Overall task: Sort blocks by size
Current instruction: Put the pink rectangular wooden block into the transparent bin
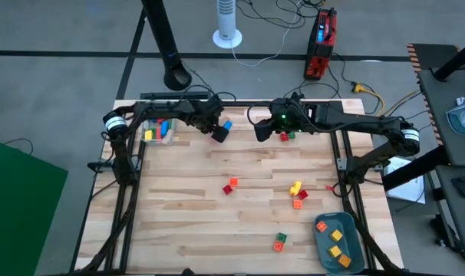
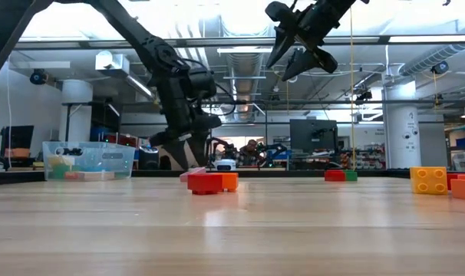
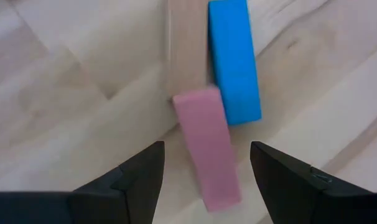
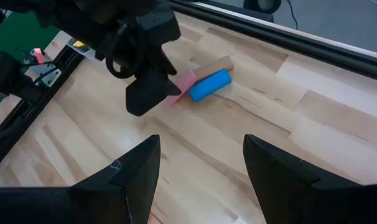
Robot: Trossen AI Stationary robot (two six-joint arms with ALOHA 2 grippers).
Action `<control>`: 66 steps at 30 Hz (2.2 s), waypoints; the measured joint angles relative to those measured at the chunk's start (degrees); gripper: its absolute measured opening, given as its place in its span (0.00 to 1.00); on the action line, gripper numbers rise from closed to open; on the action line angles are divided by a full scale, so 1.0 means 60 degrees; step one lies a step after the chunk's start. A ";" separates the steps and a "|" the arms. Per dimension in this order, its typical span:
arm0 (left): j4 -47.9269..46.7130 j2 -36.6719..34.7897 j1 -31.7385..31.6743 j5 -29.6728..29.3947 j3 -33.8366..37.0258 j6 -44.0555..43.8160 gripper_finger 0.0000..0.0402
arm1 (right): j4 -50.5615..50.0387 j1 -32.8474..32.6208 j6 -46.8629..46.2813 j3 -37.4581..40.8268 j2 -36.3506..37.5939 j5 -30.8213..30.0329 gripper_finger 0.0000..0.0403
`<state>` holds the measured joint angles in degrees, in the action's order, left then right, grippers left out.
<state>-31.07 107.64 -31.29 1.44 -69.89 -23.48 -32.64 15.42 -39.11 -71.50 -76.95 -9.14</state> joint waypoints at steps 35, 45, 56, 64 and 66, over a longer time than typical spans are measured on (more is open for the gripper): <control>0.0335 -0.0150 0.0072 0.0425 0.0560 -0.0248 0.24 | 0.0051 0.0000 0.1255 0.0073 0.0000 -0.0015 0.54; -0.4031 -0.1154 -0.0051 -0.0730 -0.1478 0.0696 0.25 | 0.0022 0.0000 0.1686 0.0073 0.0000 0.0014 0.54; -0.6226 -0.2515 -0.2879 -0.1579 -0.1018 0.0820 0.25 | -0.0014 -0.0026 0.2212 0.0076 0.0000 0.0597 0.54; -0.6438 -0.3091 -0.3927 -0.1599 -0.0411 0.0465 0.31 | -0.0011 -0.0026 0.2498 0.0076 0.0004 0.0597 0.54; -0.6540 -0.3172 -0.3921 -0.1583 -0.0345 0.0465 0.33 | -0.0012 0.0000 0.2489 0.0076 0.0004 0.0597 0.54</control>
<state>-70.31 88.61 -54.81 -8.06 -71.95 -20.69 -32.71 15.42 -24.17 -71.05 -76.93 -5.56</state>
